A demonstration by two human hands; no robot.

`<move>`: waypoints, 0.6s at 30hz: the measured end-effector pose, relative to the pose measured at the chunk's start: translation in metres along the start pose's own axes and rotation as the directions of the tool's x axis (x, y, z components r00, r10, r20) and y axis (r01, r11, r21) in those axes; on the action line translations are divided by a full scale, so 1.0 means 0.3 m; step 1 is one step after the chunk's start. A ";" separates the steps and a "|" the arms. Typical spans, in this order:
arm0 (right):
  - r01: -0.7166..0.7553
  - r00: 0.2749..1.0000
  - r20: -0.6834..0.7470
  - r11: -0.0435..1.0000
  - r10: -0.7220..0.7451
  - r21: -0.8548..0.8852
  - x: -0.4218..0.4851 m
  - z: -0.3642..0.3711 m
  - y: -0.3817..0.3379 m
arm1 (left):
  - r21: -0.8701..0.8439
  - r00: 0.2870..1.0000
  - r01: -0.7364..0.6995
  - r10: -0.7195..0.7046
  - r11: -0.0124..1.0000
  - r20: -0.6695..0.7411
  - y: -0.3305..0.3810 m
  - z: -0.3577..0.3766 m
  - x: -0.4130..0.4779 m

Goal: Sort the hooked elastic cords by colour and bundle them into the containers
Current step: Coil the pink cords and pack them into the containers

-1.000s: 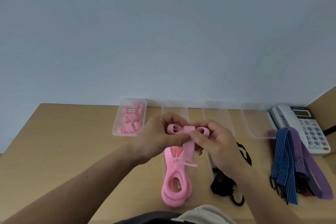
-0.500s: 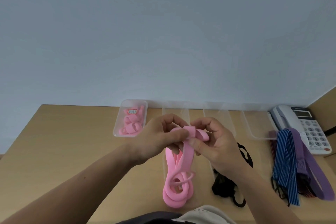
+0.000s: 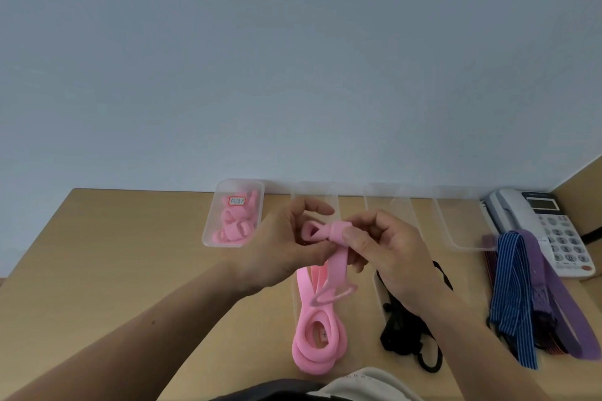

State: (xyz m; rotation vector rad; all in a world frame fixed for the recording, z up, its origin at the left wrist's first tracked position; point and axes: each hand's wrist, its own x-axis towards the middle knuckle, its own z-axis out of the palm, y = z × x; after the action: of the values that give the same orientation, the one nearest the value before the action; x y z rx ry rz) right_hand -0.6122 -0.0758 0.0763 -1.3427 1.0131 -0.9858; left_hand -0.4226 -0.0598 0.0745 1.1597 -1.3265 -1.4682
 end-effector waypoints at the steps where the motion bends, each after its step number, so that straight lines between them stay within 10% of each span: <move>1: 0.004 1.000 0.000 1.000 -0.004 0.005 0.002 0.000 -0.003 | 0.005 1.000 0.016 -0.016 1.000 0.011 0.001 -0.001 0.001; 18: -0.006 0.996 0.085 0.996 -0.002 0.089 -0.018 -0.002 0.015 | -0.063 0.999 -0.050 0.050 0.997 -0.008 0.021 0.003 -0.008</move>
State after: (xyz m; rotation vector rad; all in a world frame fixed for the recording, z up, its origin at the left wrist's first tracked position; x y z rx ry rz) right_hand -0.6144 -0.0709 0.0719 -1.2985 0.8960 -0.9539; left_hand -0.4230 -0.0578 0.0810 1.0820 -1.2871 -1.4591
